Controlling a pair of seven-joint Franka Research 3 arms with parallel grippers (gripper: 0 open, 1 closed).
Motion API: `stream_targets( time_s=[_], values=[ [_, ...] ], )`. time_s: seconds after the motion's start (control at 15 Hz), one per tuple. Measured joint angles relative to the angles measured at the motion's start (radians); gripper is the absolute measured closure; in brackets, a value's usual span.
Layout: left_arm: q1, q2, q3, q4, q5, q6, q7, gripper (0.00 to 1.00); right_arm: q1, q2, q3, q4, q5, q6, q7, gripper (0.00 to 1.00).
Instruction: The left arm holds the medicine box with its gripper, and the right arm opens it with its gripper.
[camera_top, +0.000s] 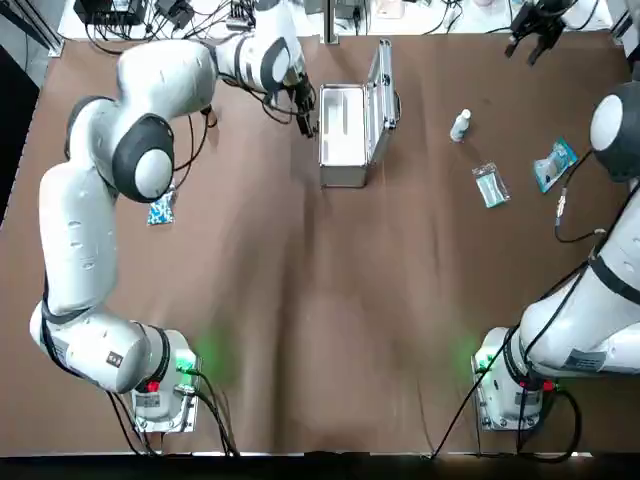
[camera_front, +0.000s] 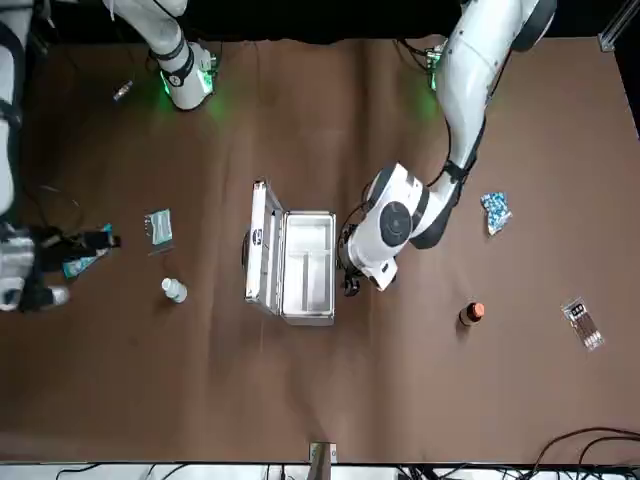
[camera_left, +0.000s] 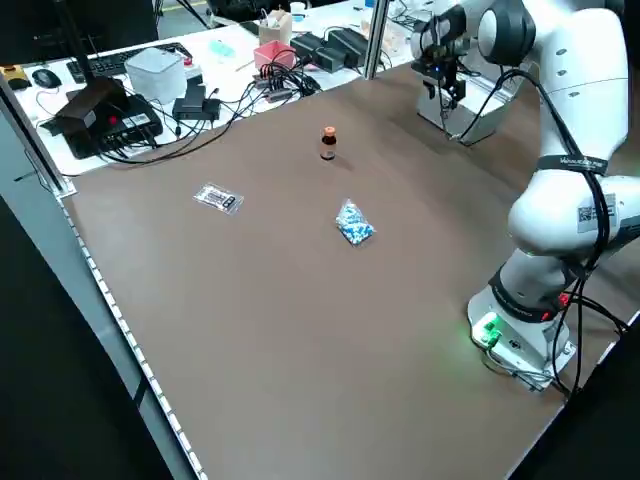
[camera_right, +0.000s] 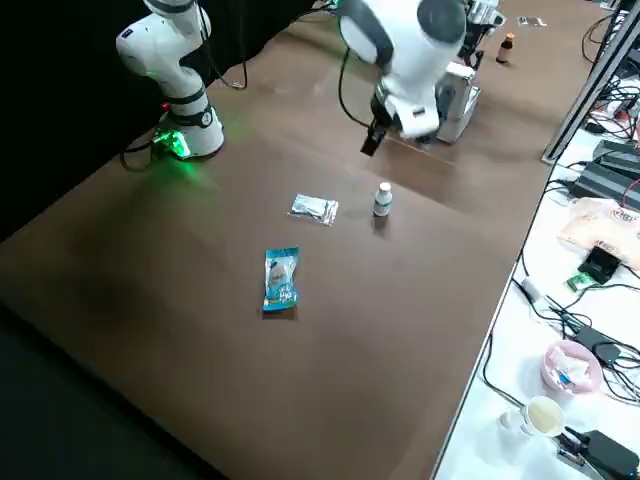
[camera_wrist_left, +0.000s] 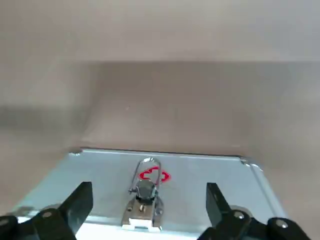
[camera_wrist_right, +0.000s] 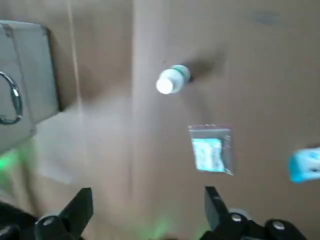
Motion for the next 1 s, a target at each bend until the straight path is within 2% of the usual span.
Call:
stream_targets(
  time_s=[0.27, 0.53, 0.87, 1.0],
  values=[
    [0.072, -0.126, 0.004, 0.013, 0.011, -0.22, 0.229, 0.0, 0.008, -0.125, 0.003, 0.002, -0.09, -0.001, 0.012, 0.01],
    [0.149, -0.263, 0.009, 0.014, 0.017, -0.415, 0.426, 0.0, 0.014, -0.195, 0.011, 0.0, -0.104, 0.003, 0.097, 0.01],
    [0.236, -0.321, 0.014, 0.011, 0.121, -0.548, 0.702, 0.0, 0.016, -0.26, 0.013, -0.064, -0.14, 0.125, 0.109, 0.01],
    [0.273, -0.34, 0.018, 0.011, 0.161, -0.594, 0.799, 0.0, 0.025, -0.289, 0.014, -0.082, -0.144, 0.132, 0.141, 0.01]
  ],
)
